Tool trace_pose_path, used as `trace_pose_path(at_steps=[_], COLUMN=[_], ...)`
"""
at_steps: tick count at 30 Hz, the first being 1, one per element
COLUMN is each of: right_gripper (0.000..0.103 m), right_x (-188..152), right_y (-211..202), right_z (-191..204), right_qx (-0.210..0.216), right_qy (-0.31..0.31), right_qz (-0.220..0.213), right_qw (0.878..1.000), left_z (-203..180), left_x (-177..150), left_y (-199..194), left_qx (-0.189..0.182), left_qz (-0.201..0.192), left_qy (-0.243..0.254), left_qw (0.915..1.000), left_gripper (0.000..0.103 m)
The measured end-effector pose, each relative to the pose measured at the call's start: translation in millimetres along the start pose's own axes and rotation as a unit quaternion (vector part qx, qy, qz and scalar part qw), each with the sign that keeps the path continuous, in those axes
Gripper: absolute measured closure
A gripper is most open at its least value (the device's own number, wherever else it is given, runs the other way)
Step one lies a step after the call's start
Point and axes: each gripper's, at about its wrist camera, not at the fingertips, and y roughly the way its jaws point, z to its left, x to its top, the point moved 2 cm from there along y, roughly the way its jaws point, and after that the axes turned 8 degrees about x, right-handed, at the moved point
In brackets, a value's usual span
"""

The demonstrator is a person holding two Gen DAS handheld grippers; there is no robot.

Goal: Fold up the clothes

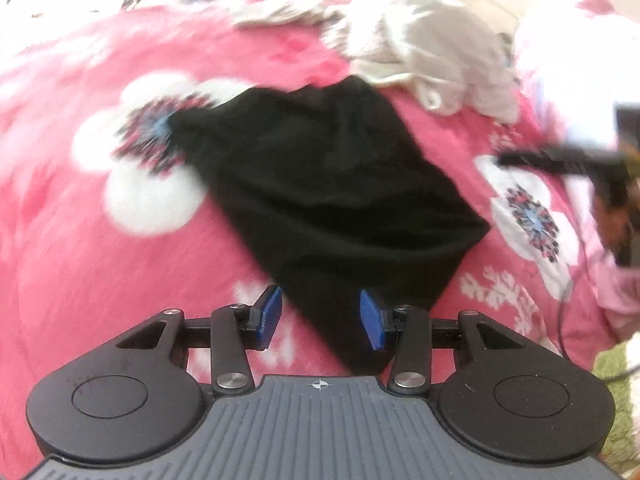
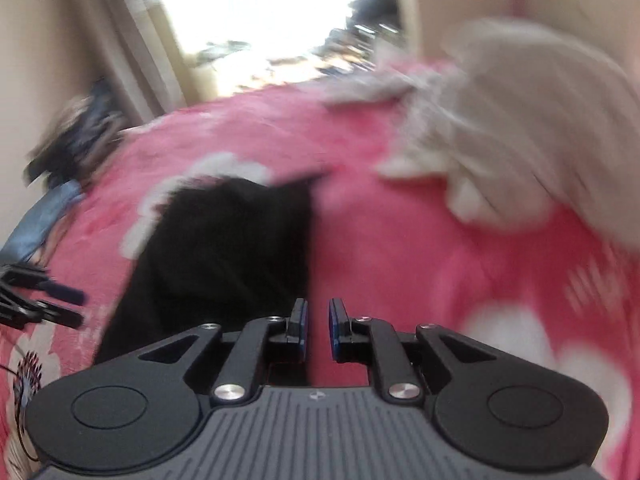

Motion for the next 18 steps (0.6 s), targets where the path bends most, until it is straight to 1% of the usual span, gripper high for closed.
trace_pose_path(at_steps=[3, 4, 5, 6, 7, 8, 9, 10, 12, 13, 14, 15, 18], right_gripper=[0.090, 0.091, 0.095, 0.095, 0.097, 0.103, 0.103, 0.097, 0.093, 0.080, 0.059, 0.052, 0.045], right_x=[7.7, 8.0, 2.8, -3.3, -8.4, -7.9, -0.1, 7.7, 23.2, 31.0, 38.8, 46.7, 70.4], right_y=[40.3, 53.8, 66.3, 76.2, 85.1, 88.0, 82.1, 76.2, 68.1, 74.3, 80.6, 86.8, 105.3], right_z=[31.3, 39.4, 38.8, 30.8, 19.0, 1.5, -8.7, -18.8, -38.5, -46.1, -53.7, -61.3, -84.3], right_qx=[0.047, 0.058, 0.052, 0.030, 0.007, -0.012, -0.015, -0.018, -0.020, -0.007, 0.007, 0.020, 0.060], right_qy=[-0.071, -0.094, -0.115, -0.128, -0.129, -0.101, -0.070, -0.040, 0.021, 0.049, 0.077, 0.105, 0.187], right_qz=[0.019, 0.028, 0.044, 0.058, 0.072, 0.075, 0.062, 0.049, 0.025, 0.020, 0.015, 0.010, -0.004], right_qw=[0.996, 0.993, 0.991, 0.990, 0.989, 0.992, 0.995, 0.998, 0.999, 0.999, 0.997, 0.994, 0.980], left_z=[-21.9, -26.9, -30.7, -34.4, -35.9, -36.1, -36.3, -35.1, -32.1, -31.7, -31.2, -30.7, -31.7], left_x=[-5.9, -9.5, -13.7, -18.0, -20.8, -22.8, -24.8, -25.5, -25.2, -24.7, -24.5, -24.5, -26.0], left_y=[17.5, 23.0, 28.2, 33.4, 34.8, 34.3, 33.7, 33.4, 33.8, 34.7, 35.3, 35.6, 34.9], left_qx=[0.000, 0.006, 0.017, 0.027, 0.031, 0.032, 0.033, 0.031, 0.025, 0.022, 0.020, 0.019, 0.018], left_qz=[0.002, 0.005, 0.010, 0.014, 0.012, 0.006, 0.000, -0.002, -0.002, -0.002, -0.002, -0.002, -0.004], left_qy=[0.052, 0.066, 0.079, 0.092, 0.099, 0.102, 0.106, 0.102, 0.090, 0.088, 0.086, 0.085, 0.081], left_qw=[0.9986, 0.9978, 0.9967, 0.9953, 0.9946, 0.9942, 0.9939, 0.9943, 0.9956, 0.9959, 0.9961, 0.9962, 0.9966], left_gripper=[0.060, 0.060, 0.060, 0.060, 0.060, 0.060, 0.060, 0.059, 0.059, 0.059, 0.059, 0.059, 0.058])
